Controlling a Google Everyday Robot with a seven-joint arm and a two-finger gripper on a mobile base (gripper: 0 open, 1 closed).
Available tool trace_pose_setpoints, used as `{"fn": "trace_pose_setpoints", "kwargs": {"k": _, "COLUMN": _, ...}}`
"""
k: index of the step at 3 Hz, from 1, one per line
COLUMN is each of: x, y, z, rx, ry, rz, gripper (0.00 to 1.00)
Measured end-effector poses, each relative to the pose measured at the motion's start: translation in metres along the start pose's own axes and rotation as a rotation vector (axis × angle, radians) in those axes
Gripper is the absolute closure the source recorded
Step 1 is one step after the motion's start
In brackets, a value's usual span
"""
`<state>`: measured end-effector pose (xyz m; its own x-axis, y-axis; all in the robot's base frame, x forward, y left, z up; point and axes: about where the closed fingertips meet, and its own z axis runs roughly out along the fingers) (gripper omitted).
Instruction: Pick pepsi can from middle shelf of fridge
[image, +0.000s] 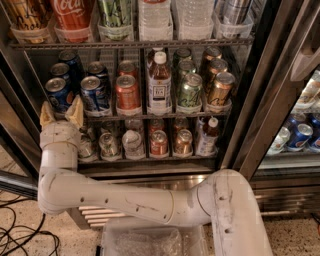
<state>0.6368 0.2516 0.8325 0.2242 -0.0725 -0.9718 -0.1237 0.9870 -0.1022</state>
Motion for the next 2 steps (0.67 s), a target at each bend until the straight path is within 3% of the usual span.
{"fn": "trace_pose_setpoints", "kwargs": {"k": 2, "x": 0.010, "y": 0.001, "z": 0.026, "rx": 0.004, "ry": 0.006, "rz": 0.000, "gripper": 0.38}}
